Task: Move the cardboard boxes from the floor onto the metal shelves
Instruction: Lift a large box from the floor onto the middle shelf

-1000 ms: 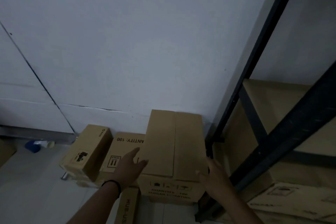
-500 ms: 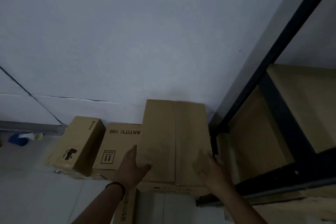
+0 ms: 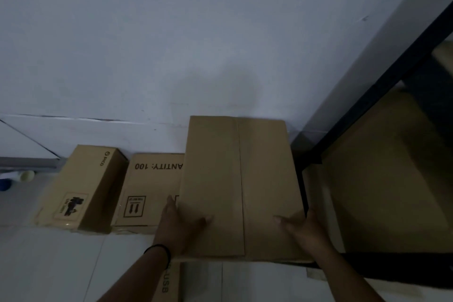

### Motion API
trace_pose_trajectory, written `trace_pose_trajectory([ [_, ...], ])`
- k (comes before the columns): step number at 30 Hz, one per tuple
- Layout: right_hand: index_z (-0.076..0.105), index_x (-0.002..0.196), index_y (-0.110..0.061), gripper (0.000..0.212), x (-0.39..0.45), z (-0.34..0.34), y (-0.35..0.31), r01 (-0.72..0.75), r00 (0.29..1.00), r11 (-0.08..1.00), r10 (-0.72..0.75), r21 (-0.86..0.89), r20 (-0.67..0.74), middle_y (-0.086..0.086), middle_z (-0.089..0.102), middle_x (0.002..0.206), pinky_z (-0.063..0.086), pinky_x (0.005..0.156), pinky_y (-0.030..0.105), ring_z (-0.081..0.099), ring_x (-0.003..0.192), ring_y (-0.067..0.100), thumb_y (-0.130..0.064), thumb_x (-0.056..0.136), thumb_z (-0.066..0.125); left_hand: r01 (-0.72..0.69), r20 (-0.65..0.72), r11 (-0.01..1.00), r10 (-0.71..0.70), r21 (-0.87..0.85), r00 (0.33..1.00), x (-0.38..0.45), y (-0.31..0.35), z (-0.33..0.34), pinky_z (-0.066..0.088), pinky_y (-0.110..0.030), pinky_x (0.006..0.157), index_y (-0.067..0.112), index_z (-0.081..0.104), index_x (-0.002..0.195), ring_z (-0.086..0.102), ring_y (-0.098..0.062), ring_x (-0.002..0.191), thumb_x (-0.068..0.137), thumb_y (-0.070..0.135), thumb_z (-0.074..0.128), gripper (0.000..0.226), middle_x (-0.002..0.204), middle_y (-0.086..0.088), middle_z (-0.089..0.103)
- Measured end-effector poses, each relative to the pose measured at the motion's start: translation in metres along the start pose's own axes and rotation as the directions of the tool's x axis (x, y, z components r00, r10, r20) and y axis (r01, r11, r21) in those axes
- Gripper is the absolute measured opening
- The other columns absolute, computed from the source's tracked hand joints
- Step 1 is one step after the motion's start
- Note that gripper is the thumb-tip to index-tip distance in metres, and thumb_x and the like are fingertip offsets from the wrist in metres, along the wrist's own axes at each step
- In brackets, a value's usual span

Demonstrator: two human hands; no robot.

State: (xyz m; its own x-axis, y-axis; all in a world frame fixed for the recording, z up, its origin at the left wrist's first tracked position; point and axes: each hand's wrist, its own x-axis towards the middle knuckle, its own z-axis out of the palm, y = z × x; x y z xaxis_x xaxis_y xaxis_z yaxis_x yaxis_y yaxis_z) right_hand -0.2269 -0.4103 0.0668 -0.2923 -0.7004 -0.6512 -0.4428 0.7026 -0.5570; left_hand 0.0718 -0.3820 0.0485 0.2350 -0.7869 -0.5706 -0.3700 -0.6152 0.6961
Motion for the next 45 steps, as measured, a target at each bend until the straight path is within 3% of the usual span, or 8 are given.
trace_pose_trajectory([
  [6,0.0,0.155,-0.016,0.108,0.014,0.003,0.008,0.006,0.997,0.998,-0.012,0.07,0.082,0.005,0.027,0.156,0.032,0.108,0.033,0.033,0.139,0.028,-0.038,0.08,0.075,0.06,0.055,0.982,-0.051,-0.179,0.997,-0.002,0.004,0.005,0.054,-0.04,0.085,0.032,0.043,0.125,0.062,-0.017,0.098,0.034,0.071,0.079,0.105,0.114,0.005,0.062],
  [13,0.005,0.154,-0.013,0.102,0.014,-0.002,0.005,0.037,0.992,0.995,-0.048,0.096,0.113,0.007,0.033,0.153,0.034,0.106,0.033,0.038,0.136,0.027,-0.038,0.083,0.072,0.072,0.103,0.951,-0.042,-0.301,0.994,-0.005,0.006,0.008,0.053,-0.042,0.087,0.038,0.043,0.127,0.063,-0.02,0.1,0.034,0.069,0.078,0.105,0.113,0.006,0.062],
  [18,0.028,0.147,-0.006,0.081,0.007,-0.006,0.001,0.042,0.988,0.995,-0.054,0.087,0.145,0.01,0.046,0.143,0.037,0.095,0.028,0.048,0.125,0.028,-0.037,0.085,0.07,0.11,0.124,0.924,-0.069,-0.367,0.99,-0.007,0.007,0.006,0.055,-0.045,0.086,0.032,0.048,0.129,0.065,-0.023,0.098,0.038,0.062,0.081,0.102,0.114,0.001,0.065],
  [27,0.042,0.138,-0.012,0.092,-0.018,-0.016,-0.006,0.082,0.987,0.99,-0.096,0.111,0.128,0.005,0.057,0.129,0.047,0.098,0.039,0.058,0.11,0.023,-0.055,0.066,0.079,0.125,0.185,0.903,-0.052,-0.412,0.981,-0.025,0.005,-0.018,0.056,-0.044,0.08,0.035,0.054,0.127,0.066,-0.026,0.099,0.042,0.06,0.082,0.093,0.113,0.0,0.068],
  [33,0.038,0.139,-0.013,0.08,-0.051,-0.037,-0.025,0.102,0.968,0.987,-0.128,0.126,0.217,0.0,0.057,0.118,0.048,0.07,0.024,0.058,0.094,0.012,-0.052,0.078,0.071,0.138,0.223,0.802,-0.007,-0.581,0.975,-0.055,0.018,-0.039,0.055,-0.045,0.082,0.022,0.058,0.126,0.069,-0.031,0.099,0.054,0.044,0.087,0.081,0.11,-0.009,0.072],
  [35,0.037,0.14,-0.016,0.079,-0.061,-0.045,-0.033,0.106,0.963,0.989,-0.128,0.106,0.237,0.002,0.057,0.123,0.05,0.076,0.028,0.059,0.098,0.015,-0.056,0.08,0.068,0.136,0.237,0.774,0.018,-0.618,0.971,-0.07,0.024,-0.047,0.053,-0.046,0.085,0.018,0.055,0.129,0.067,-0.032,0.102,0.071,0.029,0.077,0.063,0.113,-0.012,0.07],
  [41,0.054,0.123,-0.018,0.059,-0.101,-0.069,-0.051,0.165,0.946,0.979,-0.191,0.117,0.261,0.002,0.068,0.111,0.053,0.092,0.045,0.066,0.099,0.023,-0.057,0.08,0.067,0.093,0.196,0.719,0.061,-0.689,0.979,-0.119,0.042,-0.077,0.051,-0.05,0.09,0.018,0.06,0.123,0.066,-0.036,0.101,0.065,0.036,0.068,0.061,0.112,-0.014,0.07],
  [45,0.061,0.117,-0.018,0.041,-0.136,-0.08,-0.069,0.203,0.928,0.952,-0.262,0.229,0.265,0.007,0.071,0.107,0.054,0.09,0.046,0.068,0.097,0.028,-0.044,0.086,0.066,0.025,0.121,0.683,0.093,-0.73,0.988,-0.153,0.061,-0.102,0.054,-0.037,0.067,0.008,0.064,0.112,0.069,-0.029,0.071,0.068,0.033,0.066,0.051,0.087,-0.014,0.073],
])
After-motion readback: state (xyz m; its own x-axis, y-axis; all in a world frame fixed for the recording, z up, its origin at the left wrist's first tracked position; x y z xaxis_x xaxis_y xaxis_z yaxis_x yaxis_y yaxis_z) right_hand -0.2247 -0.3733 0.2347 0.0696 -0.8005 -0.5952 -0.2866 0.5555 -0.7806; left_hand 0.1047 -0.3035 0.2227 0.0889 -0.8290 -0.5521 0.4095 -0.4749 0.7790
